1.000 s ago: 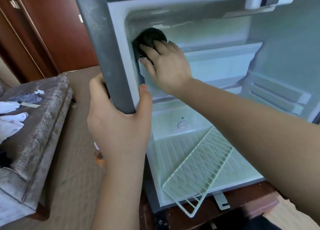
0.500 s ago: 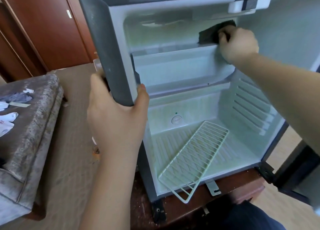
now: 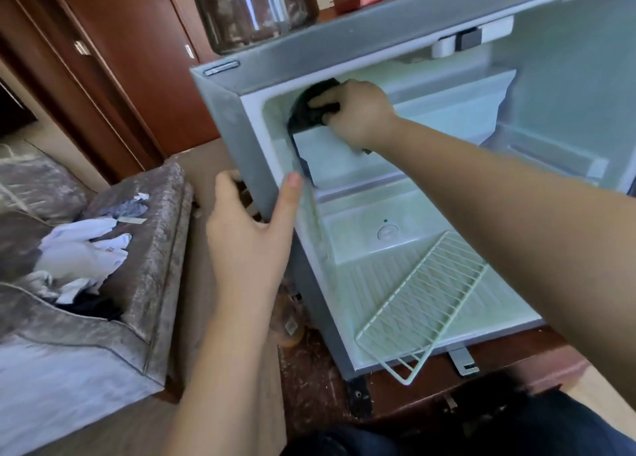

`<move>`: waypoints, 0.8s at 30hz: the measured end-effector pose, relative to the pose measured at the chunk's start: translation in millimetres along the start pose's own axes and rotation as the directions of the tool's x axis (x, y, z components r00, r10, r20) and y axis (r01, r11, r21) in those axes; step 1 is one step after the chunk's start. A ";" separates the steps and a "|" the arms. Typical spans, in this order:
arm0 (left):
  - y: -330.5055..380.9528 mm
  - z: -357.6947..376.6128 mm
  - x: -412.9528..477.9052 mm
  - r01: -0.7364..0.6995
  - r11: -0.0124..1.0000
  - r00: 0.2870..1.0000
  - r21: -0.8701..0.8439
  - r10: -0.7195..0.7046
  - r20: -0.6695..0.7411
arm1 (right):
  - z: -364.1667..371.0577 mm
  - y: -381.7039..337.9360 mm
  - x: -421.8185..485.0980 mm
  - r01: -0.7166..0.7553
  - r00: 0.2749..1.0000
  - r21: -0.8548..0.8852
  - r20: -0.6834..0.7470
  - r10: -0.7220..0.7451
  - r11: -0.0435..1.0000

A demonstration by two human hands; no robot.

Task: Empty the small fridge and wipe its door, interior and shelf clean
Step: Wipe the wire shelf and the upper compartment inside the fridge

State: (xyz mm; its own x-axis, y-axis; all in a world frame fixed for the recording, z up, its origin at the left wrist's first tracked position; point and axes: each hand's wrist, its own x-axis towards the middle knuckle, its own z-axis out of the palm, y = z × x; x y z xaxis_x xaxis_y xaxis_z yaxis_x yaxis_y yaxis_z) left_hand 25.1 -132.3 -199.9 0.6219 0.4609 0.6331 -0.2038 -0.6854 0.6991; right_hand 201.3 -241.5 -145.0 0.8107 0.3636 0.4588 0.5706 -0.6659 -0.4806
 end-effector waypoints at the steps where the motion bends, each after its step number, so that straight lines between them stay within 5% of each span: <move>1: 3.8 -6.2 6.0 -0.012 1.000 1.000 0.005 0.012 0.016 | -5.1 -2.8 -1.1 -0.015 1.000 0.145 0.021 0.012 0.989; 3: 11.4 -14.1 17.1 -0.018 1.000 0.999 -0.003 0.018 0.029 | -4.5 -11.3 -2.4 -0.069 0.998 0.410 0.015 0.069 0.909; 8: 17.3 -20.5 30.2 0.025 0.996 0.995 -0.084 -0.016 0.099 | 9.3 -38.1 -6.5 -0.245 0.964 0.702 0.103 0.245 0.669; 11: 16.5 -28.7 34.2 0.093 0.986 0.980 -0.137 -0.066 0.190 | 4.0 -39.2 -19.7 -0.198 0.970 0.818 0.082 0.231 0.541; 24: 30.0 -20.6 19.0 0.150 0.977 0.979 -0.155 -0.125 0.160 | -16.4 -59.5 -111.2 0.078 0.997 0.816 -0.053 -0.059 0.573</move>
State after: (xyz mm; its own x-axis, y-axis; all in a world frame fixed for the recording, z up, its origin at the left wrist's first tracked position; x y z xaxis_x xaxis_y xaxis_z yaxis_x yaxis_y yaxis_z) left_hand 15.3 -132.6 -160.0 0.7556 0.4465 0.4792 -0.2227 -0.5129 0.8291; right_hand 75.1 -253.0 -155.1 0.7675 0.3670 0.5256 0.4964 0.1785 -0.8496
